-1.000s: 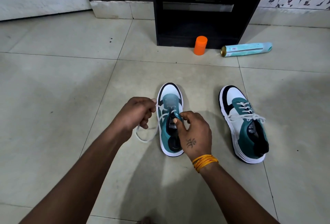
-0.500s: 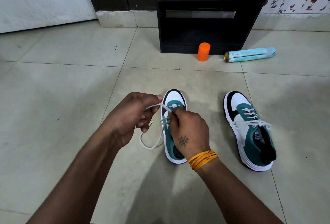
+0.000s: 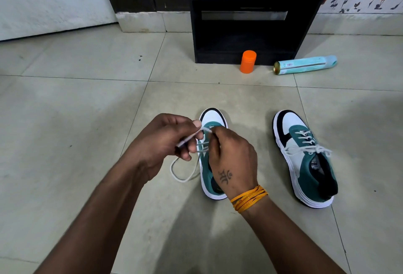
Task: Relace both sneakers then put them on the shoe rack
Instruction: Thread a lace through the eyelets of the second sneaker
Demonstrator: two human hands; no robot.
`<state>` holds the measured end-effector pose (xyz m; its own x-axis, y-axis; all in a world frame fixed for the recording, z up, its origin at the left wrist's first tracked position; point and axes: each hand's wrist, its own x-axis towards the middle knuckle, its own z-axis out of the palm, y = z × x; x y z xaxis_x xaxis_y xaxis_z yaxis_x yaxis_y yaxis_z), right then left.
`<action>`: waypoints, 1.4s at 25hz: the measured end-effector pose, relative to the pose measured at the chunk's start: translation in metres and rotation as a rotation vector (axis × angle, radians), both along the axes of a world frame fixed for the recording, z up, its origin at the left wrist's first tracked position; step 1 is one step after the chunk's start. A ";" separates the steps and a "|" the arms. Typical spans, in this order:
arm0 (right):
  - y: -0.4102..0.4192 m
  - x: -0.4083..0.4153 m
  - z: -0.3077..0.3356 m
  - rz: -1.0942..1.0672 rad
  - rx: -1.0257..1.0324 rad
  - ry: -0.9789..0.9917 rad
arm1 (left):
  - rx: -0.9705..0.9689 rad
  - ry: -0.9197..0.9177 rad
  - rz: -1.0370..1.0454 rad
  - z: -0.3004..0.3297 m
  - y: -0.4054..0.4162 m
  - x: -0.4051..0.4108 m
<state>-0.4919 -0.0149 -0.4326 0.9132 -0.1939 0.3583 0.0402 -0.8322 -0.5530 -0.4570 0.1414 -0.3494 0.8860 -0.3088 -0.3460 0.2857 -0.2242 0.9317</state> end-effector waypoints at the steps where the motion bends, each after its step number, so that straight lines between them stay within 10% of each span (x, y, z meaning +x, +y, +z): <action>1: -0.001 -0.001 -0.003 -0.007 -0.006 0.022 | -0.001 -0.008 -0.016 0.000 0.002 0.000; 20: -0.001 -0.004 -0.006 0.026 -0.006 0.025 | -0.008 -0.239 -0.056 -0.008 -0.003 -0.006; 31: -0.007 -0.006 0.003 0.154 0.391 -0.052 | 0.572 -0.439 -0.016 -0.031 0.001 0.000; 35: -0.014 -0.006 0.000 0.191 0.388 -0.047 | 0.375 -0.298 -0.044 -0.039 -0.005 0.002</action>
<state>-0.4976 -0.0287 -0.4327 0.9302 -0.1514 0.3345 0.2064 -0.5378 -0.8174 -0.4554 0.1361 -0.3885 0.9524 -0.2504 -0.1739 0.0014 -0.5667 0.8239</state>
